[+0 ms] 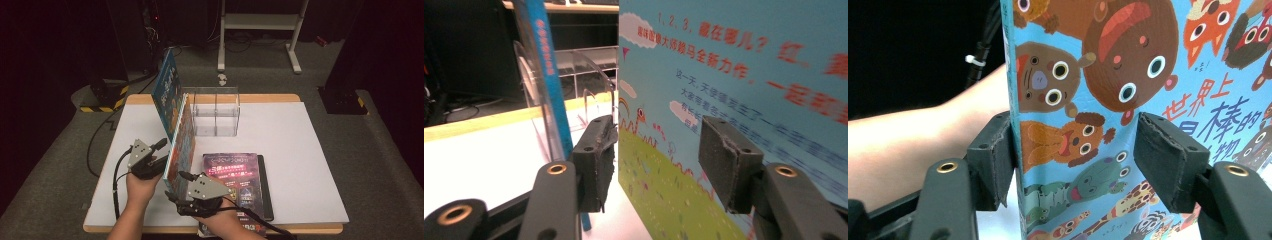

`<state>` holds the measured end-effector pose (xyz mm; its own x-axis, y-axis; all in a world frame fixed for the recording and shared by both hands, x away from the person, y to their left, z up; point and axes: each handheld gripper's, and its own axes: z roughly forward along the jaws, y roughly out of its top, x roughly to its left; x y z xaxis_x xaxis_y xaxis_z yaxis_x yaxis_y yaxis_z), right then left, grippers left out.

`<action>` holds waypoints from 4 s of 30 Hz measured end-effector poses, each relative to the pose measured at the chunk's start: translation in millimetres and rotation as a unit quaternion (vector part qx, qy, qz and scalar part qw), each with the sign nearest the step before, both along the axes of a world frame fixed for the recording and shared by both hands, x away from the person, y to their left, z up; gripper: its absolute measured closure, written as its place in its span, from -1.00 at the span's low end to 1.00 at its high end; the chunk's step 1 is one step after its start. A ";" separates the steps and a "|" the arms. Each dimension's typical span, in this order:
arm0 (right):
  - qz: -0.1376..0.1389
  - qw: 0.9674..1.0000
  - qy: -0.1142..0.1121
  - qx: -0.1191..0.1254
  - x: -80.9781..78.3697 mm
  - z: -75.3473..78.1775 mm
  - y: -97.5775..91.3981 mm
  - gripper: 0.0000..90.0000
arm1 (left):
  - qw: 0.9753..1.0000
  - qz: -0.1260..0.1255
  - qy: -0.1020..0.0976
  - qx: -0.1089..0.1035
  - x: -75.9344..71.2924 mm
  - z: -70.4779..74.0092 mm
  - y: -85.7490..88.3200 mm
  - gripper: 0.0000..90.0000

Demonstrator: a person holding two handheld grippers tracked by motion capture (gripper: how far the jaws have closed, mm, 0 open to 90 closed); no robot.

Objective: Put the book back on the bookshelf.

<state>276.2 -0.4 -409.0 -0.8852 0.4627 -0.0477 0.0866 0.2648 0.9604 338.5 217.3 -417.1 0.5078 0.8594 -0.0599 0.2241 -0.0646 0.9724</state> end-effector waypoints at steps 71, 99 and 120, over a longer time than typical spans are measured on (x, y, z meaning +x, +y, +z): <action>-0.137 0.990 0.027 0.017 27.4 -12.0 -140.3 -0.20 | 0.997 0.024 -0.075 0.006 -115.5 40.2 -25.8 0.33; -0.227 0.966 0.106 0.064 62.6 -35.4 -210.9 -0.18 | 0.997 0.051 -0.058 -0.006 -98.9 45.8 31.6 0.79; -0.233 0.962 0.127 0.065 61.5 -45.6 -216.1 -0.18 | 0.998 0.034 -0.061 -0.012 -90.2 42.5 50.7 0.76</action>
